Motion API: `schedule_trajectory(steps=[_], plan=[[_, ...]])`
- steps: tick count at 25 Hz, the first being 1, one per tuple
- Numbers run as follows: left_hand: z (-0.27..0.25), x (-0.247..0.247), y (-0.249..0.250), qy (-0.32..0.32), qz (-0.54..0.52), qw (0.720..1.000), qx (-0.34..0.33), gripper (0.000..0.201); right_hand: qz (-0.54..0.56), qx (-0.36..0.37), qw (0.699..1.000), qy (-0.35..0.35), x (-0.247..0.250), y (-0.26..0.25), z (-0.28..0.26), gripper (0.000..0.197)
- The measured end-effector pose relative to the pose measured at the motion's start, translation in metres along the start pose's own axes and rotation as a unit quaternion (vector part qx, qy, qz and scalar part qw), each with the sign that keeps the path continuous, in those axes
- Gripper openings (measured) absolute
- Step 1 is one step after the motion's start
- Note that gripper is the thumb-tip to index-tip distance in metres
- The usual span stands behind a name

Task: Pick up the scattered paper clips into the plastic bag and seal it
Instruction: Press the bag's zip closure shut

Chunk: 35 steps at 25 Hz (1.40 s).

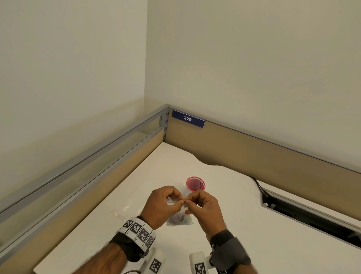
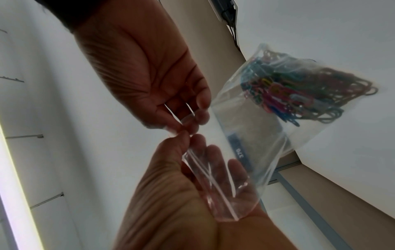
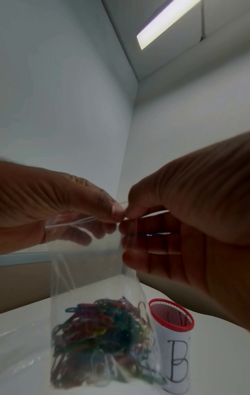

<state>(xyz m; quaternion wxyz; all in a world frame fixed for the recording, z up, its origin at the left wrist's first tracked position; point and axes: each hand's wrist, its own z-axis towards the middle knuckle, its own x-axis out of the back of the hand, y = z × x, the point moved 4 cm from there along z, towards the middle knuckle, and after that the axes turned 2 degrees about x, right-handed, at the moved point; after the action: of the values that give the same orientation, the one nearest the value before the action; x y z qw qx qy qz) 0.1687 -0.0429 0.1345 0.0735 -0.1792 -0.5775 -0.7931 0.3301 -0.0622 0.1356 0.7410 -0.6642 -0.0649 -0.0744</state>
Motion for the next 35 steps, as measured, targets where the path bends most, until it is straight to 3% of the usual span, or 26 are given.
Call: schedule_trajectory(steps=[4,10,26,29,32,35], plan=[[0.001,0.000,0.007,0.001,0.032,0.999,-0.013,0.022,-0.018,-0.002,1.000,0.009,0.002,0.000,0.000,0.005],[0.002,0.009,0.010,-0.007,0.045,0.998,-0.036,0.014,-0.025,0.008,0.999,0.039,0.004,-0.001,-0.001,0.005],[-0.001,0.039,-0.032,-0.011,-0.033,0.997,0.064,0.006,0.067,-0.009,0.996,0.055,0.020,0.008,-0.005,0.007],[-0.005,0.036,-0.037,-0.023,-0.070,0.993,0.087,0.014,0.047,-0.012,0.998,0.050,0.018,0.010,-0.006,0.006],[-0.006,0.033,-0.035,-0.026,-0.154,0.981,0.119,0.007,0.028,-0.018,0.999,0.041,0.017,0.010,-0.005,0.005],[-0.001,0.031,-0.031,-0.023,-0.174,0.977,0.118,0.008,-0.087,-0.008,0.995,0.040,0.017,0.007,-0.003,0.006]])
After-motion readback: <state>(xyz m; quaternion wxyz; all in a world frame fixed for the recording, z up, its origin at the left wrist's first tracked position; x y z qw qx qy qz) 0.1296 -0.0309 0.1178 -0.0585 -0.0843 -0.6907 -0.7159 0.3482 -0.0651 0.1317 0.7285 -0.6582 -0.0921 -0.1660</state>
